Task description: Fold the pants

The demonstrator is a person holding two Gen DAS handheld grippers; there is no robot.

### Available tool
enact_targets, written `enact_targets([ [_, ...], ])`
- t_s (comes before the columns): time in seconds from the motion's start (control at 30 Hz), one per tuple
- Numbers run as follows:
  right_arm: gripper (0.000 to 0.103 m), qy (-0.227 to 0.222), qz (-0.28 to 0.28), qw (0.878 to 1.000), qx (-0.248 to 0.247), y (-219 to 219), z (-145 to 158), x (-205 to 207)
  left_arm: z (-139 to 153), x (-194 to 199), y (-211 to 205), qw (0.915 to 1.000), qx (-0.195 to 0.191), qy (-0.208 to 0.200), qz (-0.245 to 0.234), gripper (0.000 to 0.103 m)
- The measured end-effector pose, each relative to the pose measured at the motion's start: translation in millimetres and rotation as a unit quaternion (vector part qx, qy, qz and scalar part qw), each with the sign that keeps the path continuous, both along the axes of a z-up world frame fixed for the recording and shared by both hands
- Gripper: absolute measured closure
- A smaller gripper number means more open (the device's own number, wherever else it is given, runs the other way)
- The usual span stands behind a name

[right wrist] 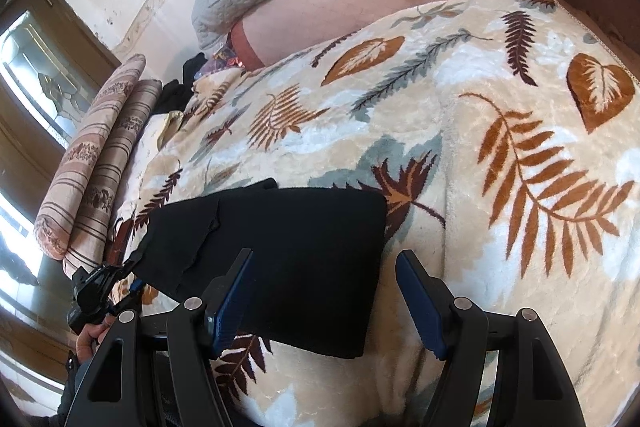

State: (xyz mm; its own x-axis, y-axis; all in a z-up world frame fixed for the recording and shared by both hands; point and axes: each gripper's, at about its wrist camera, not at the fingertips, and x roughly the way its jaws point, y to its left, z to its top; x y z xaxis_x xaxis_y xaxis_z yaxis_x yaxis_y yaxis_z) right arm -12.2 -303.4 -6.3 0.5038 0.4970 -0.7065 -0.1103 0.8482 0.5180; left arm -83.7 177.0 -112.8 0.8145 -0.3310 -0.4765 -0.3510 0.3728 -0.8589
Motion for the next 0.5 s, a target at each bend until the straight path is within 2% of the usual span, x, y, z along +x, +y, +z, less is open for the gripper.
enact_targets([
  [0.1, 0.033, 0.001, -0.004, 1.000, 0.005, -2.0, -1.3, 1.4, 6.3, 1.9, -6.0, 0.9993, 0.038, 0.004, -0.004, 0.088],
  [0.2, 0.033, 0.004, -0.006, 1.000, 0.005, -3.0, -2.4, 2.3, 13.7, 3.3, -12.5, 0.9965, 0.082, 0.009, -0.012, 0.088],
  [0.27, 0.033, 0.002, -0.004, 1.000, 0.005, -2.0, -1.3, 1.6, 16.8, 4.1, -15.4, 0.9949, 0.099, 0.007, -0.016, 0.088],
  [0.37, 0.033, 0.001, -0.006, 1.000, 0.007, -3.4, -1.1, 0.8, 24.3, 7.7, -22.2, 0.9896, 0.141, 0.016, -0.023, 0.088],
  [0.43, 0.033, 0.003, -0.008, 1.000, 0.008, -3.8, -1.6, 1.1, 33.5, 8.5, -28.9, 0.9816, 0.188, 0.013, -0.033, 0.088],
  [0.5, 0.033, 0.004, -0.007, 1.000, 0.006, -2.8, -1.8, 1.3, 45.0, 8.9, -39.8, 0.9692, 0.243, 0.006, -0.042, 0.088],
])
